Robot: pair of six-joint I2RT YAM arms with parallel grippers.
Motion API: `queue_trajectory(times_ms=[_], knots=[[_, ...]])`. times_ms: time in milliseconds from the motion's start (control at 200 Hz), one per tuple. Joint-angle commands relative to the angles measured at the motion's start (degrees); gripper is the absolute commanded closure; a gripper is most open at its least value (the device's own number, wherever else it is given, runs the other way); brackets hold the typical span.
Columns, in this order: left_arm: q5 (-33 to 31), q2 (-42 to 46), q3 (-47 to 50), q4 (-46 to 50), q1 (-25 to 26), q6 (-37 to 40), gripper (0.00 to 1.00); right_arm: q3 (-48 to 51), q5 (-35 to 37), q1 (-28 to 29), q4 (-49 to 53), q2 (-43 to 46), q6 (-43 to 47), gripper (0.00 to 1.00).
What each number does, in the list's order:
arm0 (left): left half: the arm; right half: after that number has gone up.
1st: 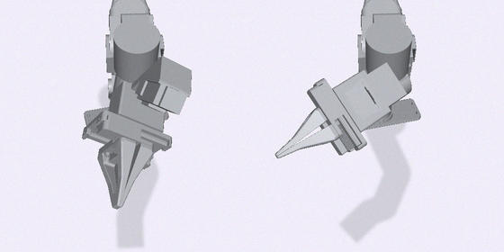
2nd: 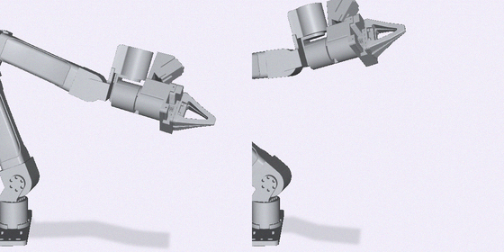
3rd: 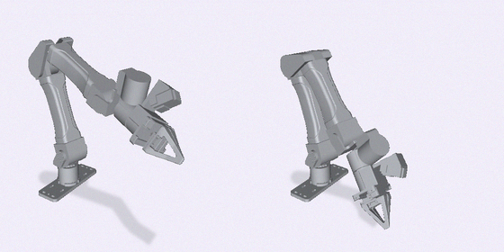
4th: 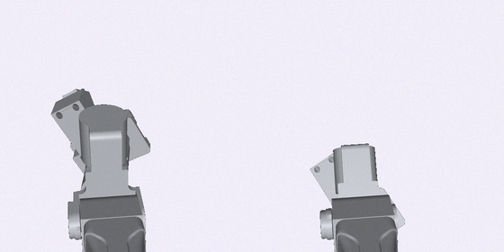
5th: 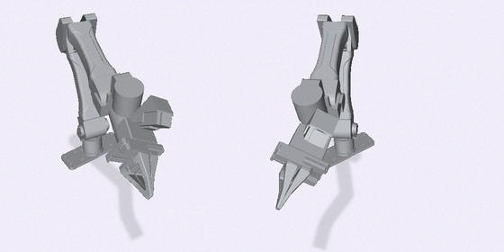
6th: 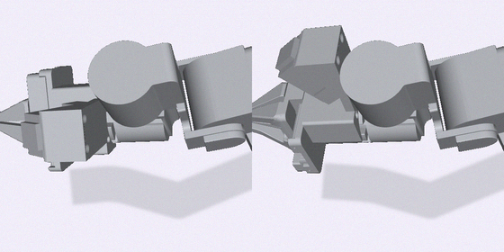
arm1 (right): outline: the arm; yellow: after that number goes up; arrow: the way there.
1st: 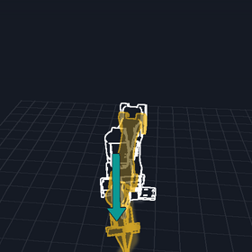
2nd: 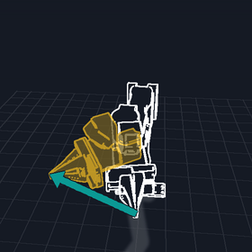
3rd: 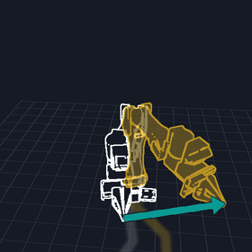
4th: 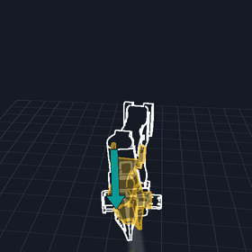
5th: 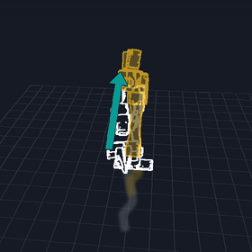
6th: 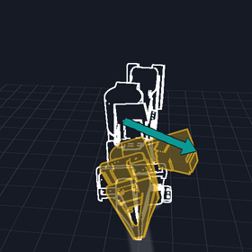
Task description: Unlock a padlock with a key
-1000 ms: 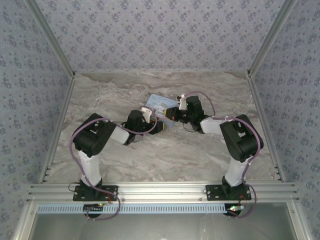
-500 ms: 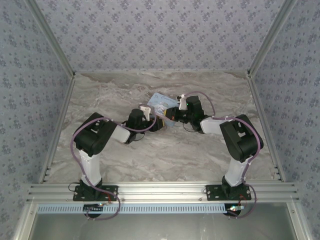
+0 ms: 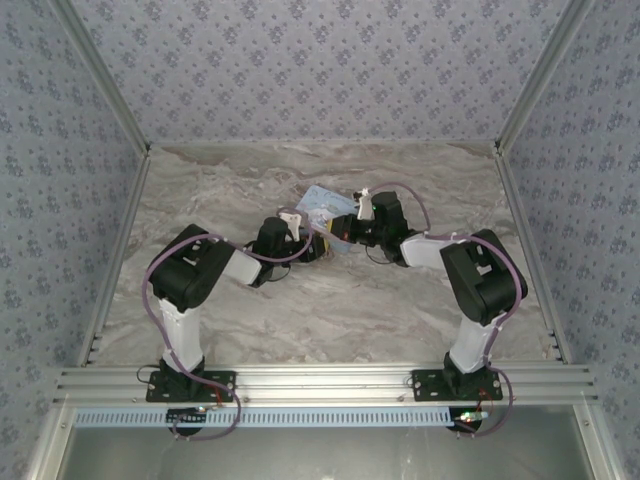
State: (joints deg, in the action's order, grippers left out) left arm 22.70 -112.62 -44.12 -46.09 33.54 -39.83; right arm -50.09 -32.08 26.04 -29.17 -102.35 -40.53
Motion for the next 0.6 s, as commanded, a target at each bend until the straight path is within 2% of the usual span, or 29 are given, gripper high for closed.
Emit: queue_trajectory(times_ms=[0, 205, 340, 595], knots=[[1.5, 2.0, -1.1, 0.3, 0.6, -1.9, 0.74, -0.9, 1.3, 0.5, 3.3, 4.7, 3.9, 0.99], [2.9, 5.3, -3.5, 7.6, 0.7, -7.2, 0.77, 3.7, 5.9, 1.1, 11.6, 14.9, 14.6, 0.99], [3.3, 6.8, -4.0, 8.4, 1.0, -10.7, 0.79, 8.8, 10.3, 2.7, 16.2, 20.7, 19.5, 0.99], [4.7, 8.2, -5.7, 10.8, 1.7, -16.9, 0.81, 16.7, 19.6, 7.1, 15.8, 24.5, 24.1, 0.99]])
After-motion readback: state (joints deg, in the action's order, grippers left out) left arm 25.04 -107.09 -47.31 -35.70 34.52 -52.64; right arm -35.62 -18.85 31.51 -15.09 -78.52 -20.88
